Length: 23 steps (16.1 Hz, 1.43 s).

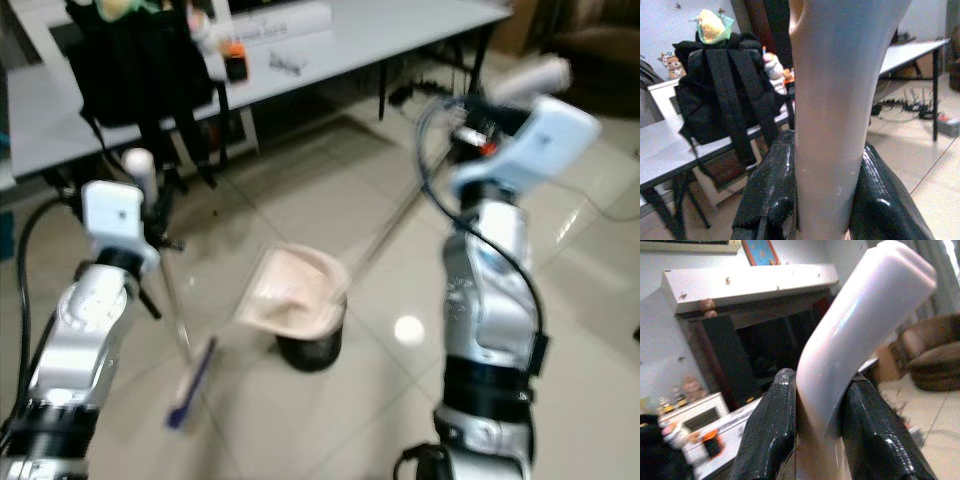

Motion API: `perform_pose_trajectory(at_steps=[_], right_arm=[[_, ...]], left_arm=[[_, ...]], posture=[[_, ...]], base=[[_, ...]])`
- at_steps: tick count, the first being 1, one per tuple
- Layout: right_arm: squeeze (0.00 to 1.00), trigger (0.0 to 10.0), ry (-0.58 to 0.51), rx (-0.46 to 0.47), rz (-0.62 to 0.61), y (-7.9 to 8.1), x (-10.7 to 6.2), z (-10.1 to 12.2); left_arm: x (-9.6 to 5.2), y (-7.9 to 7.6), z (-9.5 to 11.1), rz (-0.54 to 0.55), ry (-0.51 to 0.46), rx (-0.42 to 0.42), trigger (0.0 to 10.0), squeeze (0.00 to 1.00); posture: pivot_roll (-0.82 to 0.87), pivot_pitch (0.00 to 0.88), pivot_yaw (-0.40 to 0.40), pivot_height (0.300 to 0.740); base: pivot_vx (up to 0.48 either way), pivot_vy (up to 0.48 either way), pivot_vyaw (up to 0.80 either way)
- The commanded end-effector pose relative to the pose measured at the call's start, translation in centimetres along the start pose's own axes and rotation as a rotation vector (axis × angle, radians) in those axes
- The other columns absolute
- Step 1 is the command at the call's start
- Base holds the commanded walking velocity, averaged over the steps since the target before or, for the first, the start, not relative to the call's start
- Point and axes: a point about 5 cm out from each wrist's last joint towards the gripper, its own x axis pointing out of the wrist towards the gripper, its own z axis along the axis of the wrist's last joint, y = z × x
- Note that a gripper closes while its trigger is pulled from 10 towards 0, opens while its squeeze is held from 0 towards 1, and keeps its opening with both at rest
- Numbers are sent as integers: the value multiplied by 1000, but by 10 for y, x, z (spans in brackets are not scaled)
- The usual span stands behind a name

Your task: Sweep floor

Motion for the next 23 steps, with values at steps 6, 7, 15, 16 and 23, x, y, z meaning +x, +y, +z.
perform_pose_trajectory(at_steps=[6,7,15,16,23], right_arm=[[0,10000,-92,39,-9,7,2,12],[0,10000,-95,39,-18,6,2,13],[0,10000,-102,-4,-14,1,0,10],[0,10000,-123,-8,-5,1,0,11],[0,10000,-218,-164,144,15,-2,14]], left_arm=[[3,9,5,14,-24,35,10000,0],[3,9,5,14,-20,35,10000,0],[5,8,1,30,7,41,10000,0],[5,9,1,32,7,43,10000,0],[6,9,1,32,9,47,10000,0]], posture=[[2,27,84,740],[2,27,84,740],[2,30,84,740],[2,30,84,740],[3,31,86,740]], base=[[381,0,0],[368,0,0],[40,0,0],[0,0,0],[0,0,0]])
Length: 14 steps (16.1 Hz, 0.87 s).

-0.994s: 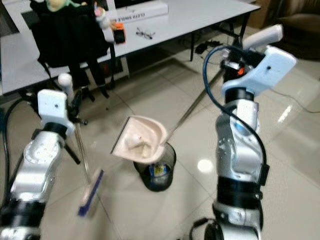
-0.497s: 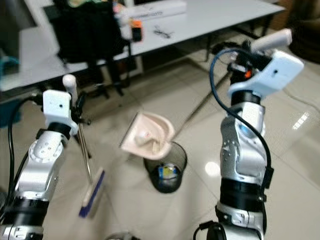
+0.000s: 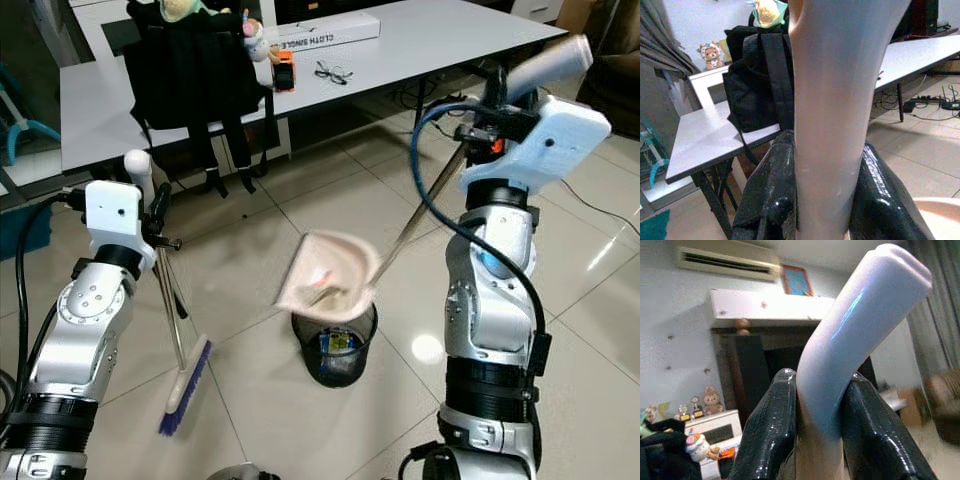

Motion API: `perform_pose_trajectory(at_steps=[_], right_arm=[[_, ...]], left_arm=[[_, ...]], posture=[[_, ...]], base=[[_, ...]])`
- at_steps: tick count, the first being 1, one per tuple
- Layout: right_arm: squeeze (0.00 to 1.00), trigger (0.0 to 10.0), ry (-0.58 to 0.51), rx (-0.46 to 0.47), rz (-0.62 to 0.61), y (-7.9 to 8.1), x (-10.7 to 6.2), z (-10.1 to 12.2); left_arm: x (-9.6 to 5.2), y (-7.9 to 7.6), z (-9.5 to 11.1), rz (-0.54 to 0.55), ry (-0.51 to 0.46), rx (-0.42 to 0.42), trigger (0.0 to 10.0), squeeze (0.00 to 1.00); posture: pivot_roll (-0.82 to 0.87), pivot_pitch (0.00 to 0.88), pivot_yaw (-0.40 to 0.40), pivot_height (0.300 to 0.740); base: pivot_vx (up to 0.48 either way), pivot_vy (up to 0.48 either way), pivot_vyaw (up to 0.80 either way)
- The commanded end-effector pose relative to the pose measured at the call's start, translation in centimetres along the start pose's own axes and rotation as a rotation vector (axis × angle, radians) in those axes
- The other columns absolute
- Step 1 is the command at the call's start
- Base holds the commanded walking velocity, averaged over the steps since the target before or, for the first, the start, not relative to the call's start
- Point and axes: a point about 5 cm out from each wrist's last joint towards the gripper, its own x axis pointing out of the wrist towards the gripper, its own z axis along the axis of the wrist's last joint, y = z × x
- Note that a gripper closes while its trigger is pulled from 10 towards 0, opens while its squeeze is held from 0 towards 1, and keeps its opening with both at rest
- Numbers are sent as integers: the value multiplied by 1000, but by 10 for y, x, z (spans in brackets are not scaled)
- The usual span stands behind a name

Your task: Sweep floor

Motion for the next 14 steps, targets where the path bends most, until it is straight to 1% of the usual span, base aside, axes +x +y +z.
perform_pose_trajectory(at_steps=[1,2,4,5,6,7,9,10,11,12,13,14], right_arm=[[0,10000,-77,-47,93,13,1,8],[0,10000,-90,-72,136,18,1,7],[0,10000,-132,-138,286,37,-5,3],[0,10000,-141,-149,324,42,-7,2],[0,10000,-150,-179,384,51,-12,-2],[0,10000,-156,-207,448,61,-19,-7],[0,10000,-176,-217,509,74,-29,-14],[0,10000,-192,-224,573,82,-36,-17],[0,10000,-205,-261,657,91,-43,-19],[0,10000,-214,-275,690,94,-47,-20],[0,10000,-244,-291,748,101,-56,-22],[0,10000,-270,-305,786,104,-61,-22]], left_arm=[[3,3,7,8,-25,19,10000,0],[3,3,7,7,-25,20,10000,0],[3,2,7,5,-25,21,10000,0],[3,2,7,5,-25,21,10000,0],[3,2,7,5,-25,22,10000,0],[3,2,7,6,-25,22,10000,0],[3,2,7,6,-27,25,10000,0],[3,2,7,6,-29,28,10000,0],[3,2,7,5,-31,29,10000,0],[3,2,7,5,-32,31,10000,0],[3,2,8,5,-37,38,10000,0],[4,2,8,5,-40,42,10000,0]], posture=[[3,30,87,740],[3,30,87,740],[3,30,87,740],[4,27,87,740],[5,26,86,740],[5,25,86,740],[6,23,85,740],[6,23,85,740],[9,17,85,740],[9,17,85,740],[9,13,82,740],[8,12,82,740]], base=[[0,0,0],[0,0,0],[0,0,0],[0,0,0],[0,0,0],[0,0,0],[0,0,0],[0,0,0],[0,0,0],[0,0,0],[0,0,0],[0,0,0]])
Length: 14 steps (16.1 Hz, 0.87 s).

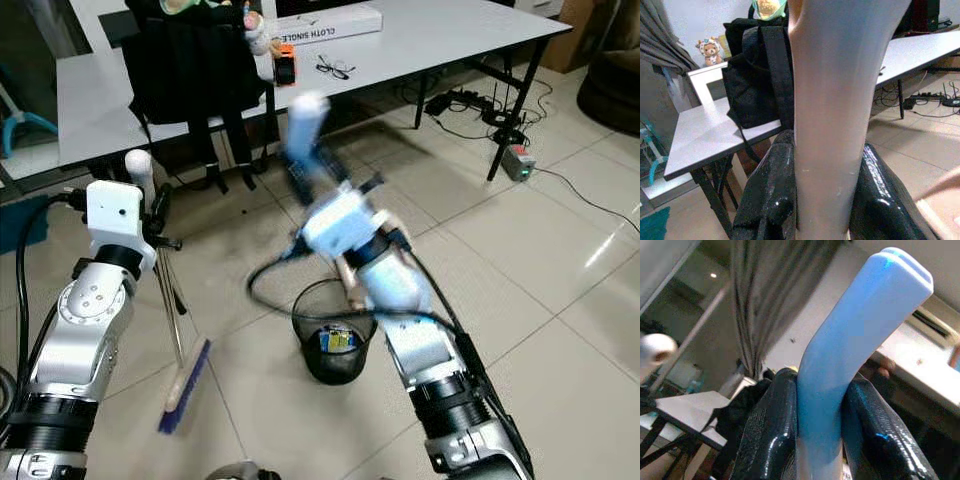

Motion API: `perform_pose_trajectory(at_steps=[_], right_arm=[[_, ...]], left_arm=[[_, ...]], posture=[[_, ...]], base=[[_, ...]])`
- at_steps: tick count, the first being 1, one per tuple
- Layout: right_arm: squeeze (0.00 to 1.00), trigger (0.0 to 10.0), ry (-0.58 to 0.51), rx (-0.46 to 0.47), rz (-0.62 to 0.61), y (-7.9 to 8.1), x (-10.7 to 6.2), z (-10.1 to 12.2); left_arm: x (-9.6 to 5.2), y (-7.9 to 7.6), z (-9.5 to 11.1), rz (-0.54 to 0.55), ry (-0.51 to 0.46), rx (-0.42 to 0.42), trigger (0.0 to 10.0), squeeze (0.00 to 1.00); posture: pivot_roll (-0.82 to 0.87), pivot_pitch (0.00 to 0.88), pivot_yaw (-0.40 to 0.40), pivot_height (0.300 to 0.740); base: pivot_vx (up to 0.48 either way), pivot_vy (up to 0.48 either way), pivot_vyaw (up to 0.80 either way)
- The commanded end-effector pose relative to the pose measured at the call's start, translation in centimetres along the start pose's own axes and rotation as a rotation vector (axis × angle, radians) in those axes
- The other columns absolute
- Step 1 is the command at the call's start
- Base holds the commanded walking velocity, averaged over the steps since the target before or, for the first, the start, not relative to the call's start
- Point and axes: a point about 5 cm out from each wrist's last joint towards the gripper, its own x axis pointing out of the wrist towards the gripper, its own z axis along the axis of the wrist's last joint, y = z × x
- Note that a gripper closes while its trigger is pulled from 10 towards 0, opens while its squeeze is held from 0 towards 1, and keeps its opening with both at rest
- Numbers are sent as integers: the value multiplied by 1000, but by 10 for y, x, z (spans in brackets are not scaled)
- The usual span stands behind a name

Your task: Sweep floor

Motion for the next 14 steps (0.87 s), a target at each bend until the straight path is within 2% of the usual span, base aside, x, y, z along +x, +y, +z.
perform_pose_trajectory(at_steps=[1,4,7,8,9,10,11,12,13,14], right_arm=[[0,10000,-86,-53,58,5,2,10],[0,10000,-97,-56,86,11,-1,9],[0,10000,-99,-105,113,10,-3,7],[0,10000,-26,-198,123,4,-3,-2],[0,10000,54,-251,-40,-23,-3,-8],[0,10000,89,-244,-162,-40,-5,-9],[0,10000,158,-219,-386,-73,-12,-13],[0,10000,208,-188,-526,-96,-20,-17],[0,10000,313,-255,-683,-139,-43,-24],[0,10000,322,-281,-700,-145,-47,-23]], left_arm=[[4,2,8,7,-37,32,10000,0],[4,1,8,4,-40,36,10000,0],[4,1,7,3,-41,38,10000,0],[4,1,7,1,-42,40,10000,0],[4,1,8,-10,-44,57,10000,0],[4,1,8,-19,-47,65,10000,0],[5,2,10,-38,-58,65,10000,0],[6,0,12,-89,-66,27,10000,0],[2,-16,18,-272,-87,-11,10000,0],[1,-18,18,-303,-88,-13,10000,0]], posture=[[8,11,81,740],[8,9,79,740],[7,6,78,740],[6,8,77,740],[7,8,76,740],[7,8,76,740],[5,17,75,740],[3,20,78,740],[0,24,82,740],[0,24,82,740]], base=[[0,0,0],[0,0,0],[0,0,0],[0,0,0],[0,0,0],[0,0,0],[0,0,0],[0,0,0],[0,0,0],[0,0,0]])
